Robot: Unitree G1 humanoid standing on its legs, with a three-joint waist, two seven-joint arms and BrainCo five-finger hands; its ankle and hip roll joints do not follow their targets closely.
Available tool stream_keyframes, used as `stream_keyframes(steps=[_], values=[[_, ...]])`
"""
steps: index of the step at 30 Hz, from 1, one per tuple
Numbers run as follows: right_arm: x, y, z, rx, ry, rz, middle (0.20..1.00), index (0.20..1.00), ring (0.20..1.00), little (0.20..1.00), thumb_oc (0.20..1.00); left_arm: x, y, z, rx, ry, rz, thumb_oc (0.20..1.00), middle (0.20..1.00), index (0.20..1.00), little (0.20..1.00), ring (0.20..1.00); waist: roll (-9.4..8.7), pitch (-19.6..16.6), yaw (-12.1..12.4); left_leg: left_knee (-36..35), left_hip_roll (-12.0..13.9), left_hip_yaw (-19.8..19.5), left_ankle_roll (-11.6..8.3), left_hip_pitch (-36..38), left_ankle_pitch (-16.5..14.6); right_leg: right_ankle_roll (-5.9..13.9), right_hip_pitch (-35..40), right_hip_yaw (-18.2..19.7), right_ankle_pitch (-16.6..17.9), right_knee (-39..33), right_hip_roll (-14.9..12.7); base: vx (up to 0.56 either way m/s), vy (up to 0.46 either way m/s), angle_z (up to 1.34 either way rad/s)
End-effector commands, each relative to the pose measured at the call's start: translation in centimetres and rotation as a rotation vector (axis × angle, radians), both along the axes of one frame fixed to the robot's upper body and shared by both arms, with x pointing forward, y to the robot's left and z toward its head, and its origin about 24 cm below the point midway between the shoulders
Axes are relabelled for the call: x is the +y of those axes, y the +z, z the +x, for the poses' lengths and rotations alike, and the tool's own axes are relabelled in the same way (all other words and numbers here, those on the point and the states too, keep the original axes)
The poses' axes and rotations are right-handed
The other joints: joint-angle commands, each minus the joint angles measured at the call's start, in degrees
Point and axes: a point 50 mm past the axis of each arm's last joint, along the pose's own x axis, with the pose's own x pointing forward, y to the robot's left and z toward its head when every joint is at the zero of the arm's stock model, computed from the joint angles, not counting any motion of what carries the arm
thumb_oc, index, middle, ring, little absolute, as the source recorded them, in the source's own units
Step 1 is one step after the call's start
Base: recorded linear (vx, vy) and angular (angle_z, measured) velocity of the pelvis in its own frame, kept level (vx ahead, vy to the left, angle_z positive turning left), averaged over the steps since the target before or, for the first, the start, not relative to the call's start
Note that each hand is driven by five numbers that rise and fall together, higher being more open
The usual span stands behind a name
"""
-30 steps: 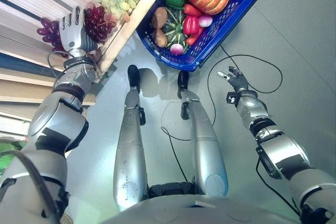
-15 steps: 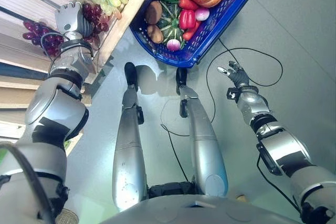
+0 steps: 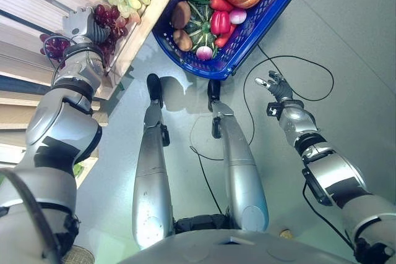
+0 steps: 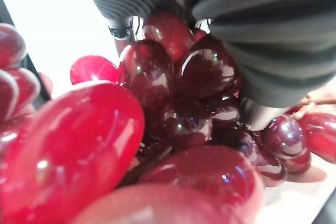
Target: Pick up fruits and vegetables into the basket
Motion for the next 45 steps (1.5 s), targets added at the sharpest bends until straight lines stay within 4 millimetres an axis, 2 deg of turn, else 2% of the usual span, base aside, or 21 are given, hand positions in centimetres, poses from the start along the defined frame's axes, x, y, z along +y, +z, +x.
stream_keyframes(steps=[1,3,4,8,12,14,19,25,28,33,37,40,45], values=[[-2.2,0.0,-0.6,0.002,-0.052,-0.031,1.000,1.000,1.000,1.000,1.000,-0.5,-4.7,-0.5,0.121,0.005,-0.179,0.200,0.200,0.200,0.200,0.200,1.95,0.1,-0.4,5.0,-0.1,-1.0,2.28,-1.6,-4.7,1.03,2.1,0.8,8.1,-7.7,0.9,0.00,0.000,0.00],[-2.2,-0.1,-0.8,-0.001,-0.056,-0.023,1.000,1.000,1.000,1.000,1.000,-0.1,-4.9,-0.7,0.046,0.014,-0.383,0.200,0.200,0.200,0.200,0.200,1.94,0.1,-0.2,4.9,-0.1,-1.2,2.31,-1.1,-4.7,1.01,2.5,0.7,7.8,-7.6,1.0,0.00,0.000,0.00],[-2.2,-0.2,-0.8,-0.001,-0.056,-0.022,1.000,1.000,1.000,1.000,1.000,0.0,-4.9,-0.8,0.034,0.014,-0.413,0.200,0.200,0.200,0.200,0.200,1.94,0.1,-0.2,4.8,-0.1,-1.2,2.31,-1.0,-4.7,1.00,2.6,0.7,7.8,-7.6,1.0,0.00,0.000,0.00],[-2.2,-0.4,-1.2,-0.033,-0.069,0.020,1.000,1.000,1.000,1.000,1.000,1.5,-4.4,-1.5,-0.217,-0.046,-0.870,0.200,0.200,0.200,0.200,0.200,2.27,0.1,0.4,5.0,-0.2,-1.4,2.23,0.5,-4.8,0.91,3.9,0.4,7.1,-6.8,1.0,0.00,-0.039,0.02],[-2.0,-0.5,-1.7,-0.081,-0.082,0.064,1.000,1.000,1.000,1.000,1.000,2.0,-3.6,-2.0,-0.400,-0.164,-1.101,0.200,0.200,0.200,0.200,0.200,2.67,0.1,0.9,4.9,-0.4,-1.6,2.09,1.9,-5.1,0.83,5.2,0.2,6.4,-6.4,1.0,-0.01,-0.033,0.03],[-1.8,-0.3,-1.9,-0.113,-0.089,0.082,1.000,1.000,1.000,1.000,1.000,1.8,-3.3,-2.4,-0.484,-0.254,-1.162,0.200,0.200,0.200,0.200,0.200,2.94,0.1,1.2,4.5,-0.6,-1.7,2.12,2.9,-5.3,0.85,6.0,0.0,6.3,-6.5,0.9,-0.02,-0.050,0.04],[-1.3,0.7,-2.0,-0.191,-0.092,0.120,1.000,1.000,1.000,1.000,1.000,0.6,-2.8,-3.2,-0.581,-0.443,-1.235,0.200,0.200,0.200,0.200,0.200,3.38,0.1,2.3,4.0,-1.0,-1.8,2.31,4.6,-6.0,0.84,7.6,-1.0,5.7,-6.6,0.3,-0.02,-0.036,0.04],[-0.5,1.6,-2.4,-0.269,-0.065,0.129,1.000,1.000,1.000,1.000,1.000,-0.5,-2.4,-4.1,-0.646,-0.572,-1.251,0.200,0.200,0.200,0.200,0.200,3.64,0.1,2.9,3.6,-1.2,-1.6,2.46,6.0,-6.3,0.72,9.0,-1.5,5.0,-6.5,0.0,-0.01,-0.007,0.02],[0.6,2.6,-2.7,-0.343,-0.042,0.132,1.000,1.000,1.000,1.000,1.000,-1.3,-1.5,-4.8,-0.696,-0.682,-1.243,0.200,0.200,0.200,0.200,0.200,3.85,0.1,3.2,3.2,-1.3,-1.5,2.53,6.6,-6.3,0.74,9.7,-1.8,4.7,-6.6,-0.3,-0.01,-0.009,0.02],[2.6,4.5,-3.2,-0.449,0.014,0.108,1.000,1.000,1.000,1.000,1.000,-3.4,-0.2,-5.7,-0.736,-0.839,-1.219,0.200,0.200,0.200,0.200,0.200,4.18,0.1,3.5,2.7,-1.6,-1.4,2.68,7.4,-6.4,0.89,10.6,-2.2,4.5,-7.0,-0.8,-0.01,-0.006,0.01],[4.5,6.8,-3.7,-0.561,0.099,0.092,1.000,1.000,1.000,1.000,1.000,-5.6,1.1,-6.5,-0.739,-1.004,-1.191,0.200,0.200,0.200,0.200,0.200,4.57,0.1,3.7,2.4,-1.8,-1.3,2.80,8.0,-6.4,1.02,11.3,-2.4,4.2,-7.3,-1.2,0.00,0.001,0.01],[6.2,8.8,-4.2,-0.645,0.198,0.074,1.000,1.000,1.000,1.000,1.000,-8.0,2.4,-7.5,-0.730,-1.145,-1.157,0.200,0.200,0.200,0.200,0.200,4.94,0.1,3.8,2.0,-2.0,-1.1,2.83,8.5,-6.2,1.17,12.0,-2.6,3.9,-7.5,-1.5,0.00,0.000,0.00],[7.8,10.7,-4.7,-0.719,0.310,0.062,1.000,1.000,1.000,1.000,1.000,-10.0,3.9,-8.5,-0.712,-1.269,-1.120,0.200,0.200,0.200,0.200,0.200,5.17,0.1,3.8,1.5,-2.0,-1.0,2.90,8.9,-5.8,1.27,12.7,-2.8,3.9,-7.9,-1.7,0.00,0.000,0.01]])
